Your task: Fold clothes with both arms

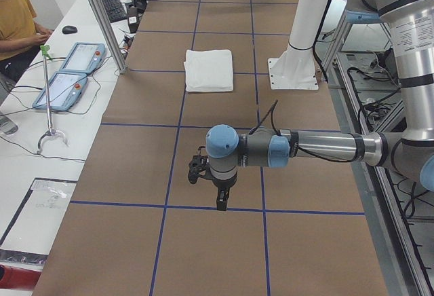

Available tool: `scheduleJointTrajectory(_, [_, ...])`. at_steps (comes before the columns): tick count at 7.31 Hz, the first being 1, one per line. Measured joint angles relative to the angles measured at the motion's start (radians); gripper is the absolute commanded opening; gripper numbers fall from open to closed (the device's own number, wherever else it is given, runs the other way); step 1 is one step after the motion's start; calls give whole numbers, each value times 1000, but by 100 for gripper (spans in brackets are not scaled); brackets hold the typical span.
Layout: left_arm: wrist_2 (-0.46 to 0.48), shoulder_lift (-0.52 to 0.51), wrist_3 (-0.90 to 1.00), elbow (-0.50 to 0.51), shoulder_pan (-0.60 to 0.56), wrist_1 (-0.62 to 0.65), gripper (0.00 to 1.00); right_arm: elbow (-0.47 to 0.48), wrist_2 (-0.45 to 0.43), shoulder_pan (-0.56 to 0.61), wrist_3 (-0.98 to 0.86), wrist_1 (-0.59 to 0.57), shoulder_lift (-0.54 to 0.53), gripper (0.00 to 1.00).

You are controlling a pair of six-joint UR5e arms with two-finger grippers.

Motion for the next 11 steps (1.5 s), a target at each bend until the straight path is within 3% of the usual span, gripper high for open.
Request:
scheduleJointTrajectory(7, [-6, -26, -3, 30, 2, -3, 100, -1, 1, 0, 0, 1, 0, 100])
scheduleJointTrajectory(11, [-4, -55, -6, 62, 3, -93, 100, -12, 12, 0, 1, 0, -10, 100])
